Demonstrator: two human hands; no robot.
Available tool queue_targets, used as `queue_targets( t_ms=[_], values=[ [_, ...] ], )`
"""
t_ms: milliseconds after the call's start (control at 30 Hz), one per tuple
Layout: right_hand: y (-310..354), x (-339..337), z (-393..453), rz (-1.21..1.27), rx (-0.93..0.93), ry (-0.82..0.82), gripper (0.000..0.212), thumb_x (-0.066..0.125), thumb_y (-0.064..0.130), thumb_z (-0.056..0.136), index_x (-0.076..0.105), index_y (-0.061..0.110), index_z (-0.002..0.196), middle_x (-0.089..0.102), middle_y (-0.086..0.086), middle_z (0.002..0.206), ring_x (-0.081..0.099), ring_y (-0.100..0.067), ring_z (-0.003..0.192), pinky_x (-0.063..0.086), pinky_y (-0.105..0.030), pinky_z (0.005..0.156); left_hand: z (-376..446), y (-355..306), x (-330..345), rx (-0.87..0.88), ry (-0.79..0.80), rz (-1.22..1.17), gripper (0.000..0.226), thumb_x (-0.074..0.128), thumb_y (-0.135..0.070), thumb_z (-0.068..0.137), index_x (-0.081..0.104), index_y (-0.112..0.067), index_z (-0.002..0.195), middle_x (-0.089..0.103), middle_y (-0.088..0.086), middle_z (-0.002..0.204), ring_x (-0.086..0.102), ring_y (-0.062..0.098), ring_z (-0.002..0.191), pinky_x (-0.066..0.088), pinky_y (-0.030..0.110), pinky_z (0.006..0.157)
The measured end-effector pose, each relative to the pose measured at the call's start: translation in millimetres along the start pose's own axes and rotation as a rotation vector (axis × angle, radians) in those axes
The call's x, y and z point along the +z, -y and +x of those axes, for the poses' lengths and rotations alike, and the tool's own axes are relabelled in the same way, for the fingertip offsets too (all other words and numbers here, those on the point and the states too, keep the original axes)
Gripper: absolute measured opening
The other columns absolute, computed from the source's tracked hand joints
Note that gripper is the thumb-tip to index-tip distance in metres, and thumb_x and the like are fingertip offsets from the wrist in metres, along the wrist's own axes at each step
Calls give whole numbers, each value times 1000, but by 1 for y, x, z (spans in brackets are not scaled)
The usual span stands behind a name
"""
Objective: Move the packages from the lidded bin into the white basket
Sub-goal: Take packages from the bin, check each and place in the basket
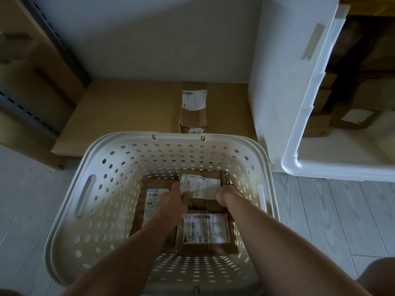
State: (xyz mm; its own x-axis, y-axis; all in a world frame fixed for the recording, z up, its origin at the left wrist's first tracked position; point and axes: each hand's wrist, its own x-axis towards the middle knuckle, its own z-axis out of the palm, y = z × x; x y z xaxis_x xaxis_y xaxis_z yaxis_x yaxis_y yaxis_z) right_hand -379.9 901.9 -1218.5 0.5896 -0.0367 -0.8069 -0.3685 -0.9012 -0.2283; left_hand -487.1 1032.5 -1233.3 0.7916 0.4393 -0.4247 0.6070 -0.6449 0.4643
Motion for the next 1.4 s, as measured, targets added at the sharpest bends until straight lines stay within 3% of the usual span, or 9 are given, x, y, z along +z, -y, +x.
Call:
queue_targets(
  t_ms=[133, 267, 400, 533, 633, 933, 1033, 1200, 1400],
  values=[
    [0, -5, -14, 100, 7, 17, 57, 31, 15, 110, 8, -7, 157, 21, -27, 163, 27, -41, 150, 26, -43, 120, -1, 1, -2, -19, 34, -100, 31, 44, -36, 108, 44, -20, 134, 59, -9, 92, 56, 1, 69, 37, 19, 54],
    [-7, 5, -13, 247, 53, 34, 75, 45, 31, 100, 7, 6, 160, 31, -19, 160, 40, -40, 142, 39, -47, 116, -5, 1, -6, -109, 46, -185, 36, 43, -44, 106, 55, -20, 131, 62, -4, 100, 59, 11, 84, 44, 30, 73],
    [-12, 5, -21, 222, 9, 63, 71, 48, 29, 101, 12, 10, 159, 31, -15, 160, 47, -33, 136, 45, -35, 102, -5, 5, -15, -291, 112, -334, 40, 51, -57, 99, 64, -20, 93, 70, 7, 95, 69, 20, 85, 60, 38, 81],
    [-19, -1, -28, 128, -49, 39, 74, 51, 41, 103, 17, 5, 157, 37, -18, 155, 52, -24, 123, 46, -42, 111, -12, 8, -19, -307, 180, -460, 24, 67, -43, 95, 65, -23, 106, 71, 4, 103, 73, 21, 93, 65, 37, 78],
    [-21, -5, -34, 61, -67, 37, 71, 50, 50, 102, 31, 3, 152, 46, -19, 148, 58, -24, 119, 54, -40, 101, -16, 5, -21, -299, 163, -521, 19, 72, -35, 93, 65, -27, 109, 73, 3, 105, 74, 24, 94, 65, 42, 79],
    [-16, -7, -49, -52, -87, 61, 66, 43, 45, 105, 26, 4, 155, 37, -15, 154, 50, -33, 133, 46, -44, 109, -20, 5, -20, -367, 191, -303, 39, 64, -54, 94, 65, -16, 85, 73, 8, 75, 69, 18, 61, 61, 30, 64],
    [-17, -6, -50, 2, -84, 132, 77, 54, 42, 92, 26, 9, 156, 40, -13, 156, 52, -33, 134, 47, -47, 109, -22, 6, -20, -363, 152, -238, 48, 65, -60, 90, 66, -13, 83, 76, 10, 80, 75, 23, 72, 63, 33, 69],
    [-18, -2, -47, -13, -52, 57, 86, 61, 23, 94, 7, 8, 160, 43, -22, 151, 52, -40, 133, 48, -51, 108, -31, -6, -23, -125, 24, 100, 46, 54, -54, 99, 57, -19, 71, 60, -4, 63, 57, 6, 54, 40, 20, 47],
    [-25, -1, -48, -147, -116, -81, 74, 61, 0, 93, 21, 13, 155, 48, -18, 145, 49, -38, 134, 45, -45, 107, -43, -24, -5, 255, 158, 442, 21, 54, -32, 102, 67, -18, 111, 68, -1, 97, 68, 10, 85, 59, 26, 81]
  ],
)
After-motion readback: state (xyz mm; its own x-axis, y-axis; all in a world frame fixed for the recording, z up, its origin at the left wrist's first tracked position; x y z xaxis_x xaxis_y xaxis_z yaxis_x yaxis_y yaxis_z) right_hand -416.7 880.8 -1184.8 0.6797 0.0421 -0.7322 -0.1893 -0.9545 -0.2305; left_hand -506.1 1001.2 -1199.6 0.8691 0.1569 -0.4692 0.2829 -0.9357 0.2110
